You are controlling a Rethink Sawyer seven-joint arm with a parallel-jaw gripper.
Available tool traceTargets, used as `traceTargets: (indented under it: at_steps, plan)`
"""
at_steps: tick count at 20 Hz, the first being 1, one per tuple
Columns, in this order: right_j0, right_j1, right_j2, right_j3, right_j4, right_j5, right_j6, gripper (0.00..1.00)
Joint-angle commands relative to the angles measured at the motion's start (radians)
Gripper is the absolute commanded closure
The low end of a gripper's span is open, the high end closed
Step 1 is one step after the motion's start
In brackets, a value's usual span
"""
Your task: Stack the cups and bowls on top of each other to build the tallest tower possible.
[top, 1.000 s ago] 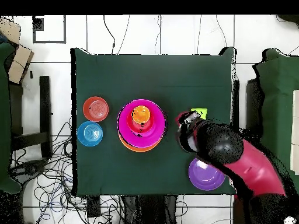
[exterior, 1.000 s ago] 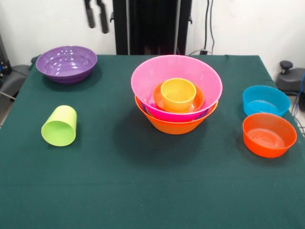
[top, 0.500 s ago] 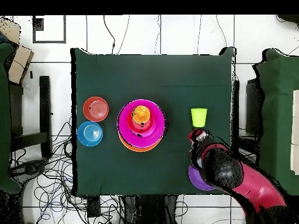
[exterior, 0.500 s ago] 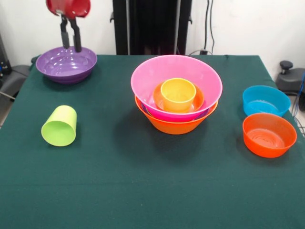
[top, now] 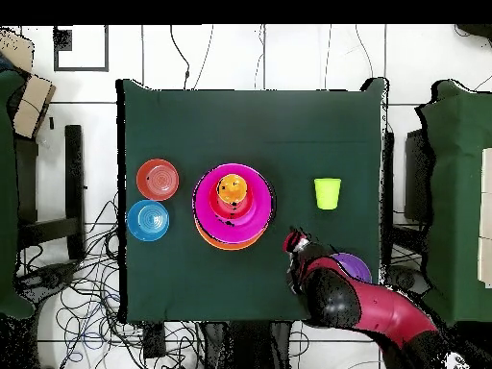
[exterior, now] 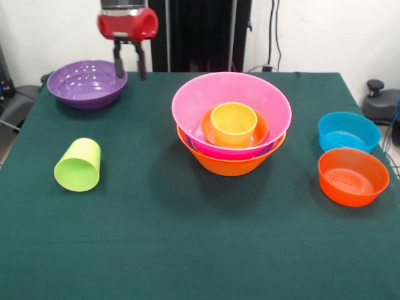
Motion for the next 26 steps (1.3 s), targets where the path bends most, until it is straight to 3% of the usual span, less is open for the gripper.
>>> traceTargets:
  at_steps: [1, 3, 10, 26]
  plan:
    - [0.05, 0.103, 0.005, 0.048, -0.15, -0.09, 0.025, 0.0]
    - [0.044, 0.135, -0.004, 0.037, -0.18, -0.112, 0.028, 0.0]
    - [-0.034, 0.121, 0.078, 0.045, -0.204, -0.042, 0.015, 0.0]
    - [-0.131, 0.04, 0.212, 0.055, -0.136, 0.13, -0.026, 0.0]
